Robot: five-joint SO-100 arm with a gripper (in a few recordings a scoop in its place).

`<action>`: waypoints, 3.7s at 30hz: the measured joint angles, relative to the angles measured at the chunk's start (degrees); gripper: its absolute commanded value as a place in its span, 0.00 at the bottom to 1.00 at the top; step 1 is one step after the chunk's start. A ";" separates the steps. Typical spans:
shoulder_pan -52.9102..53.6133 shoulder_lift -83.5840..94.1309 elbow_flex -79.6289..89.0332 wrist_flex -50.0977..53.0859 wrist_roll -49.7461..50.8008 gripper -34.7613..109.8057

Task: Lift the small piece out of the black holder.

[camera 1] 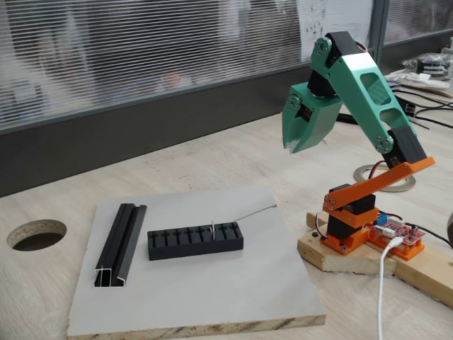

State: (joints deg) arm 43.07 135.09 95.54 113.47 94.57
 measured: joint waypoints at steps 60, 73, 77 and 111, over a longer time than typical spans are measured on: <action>-45.62 -26.98 0.00 -26.81 -0.09 0.32; -48.25 -27.33 0.00 -26.81 -0.09 0.33; -50.45 -27.33 0.00 -27.60 -0.09 0.39; -58.89 -35.33 4.39 -29.27 -0.26 0.58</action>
State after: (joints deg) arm -15.82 99.76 99.93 84.20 94.31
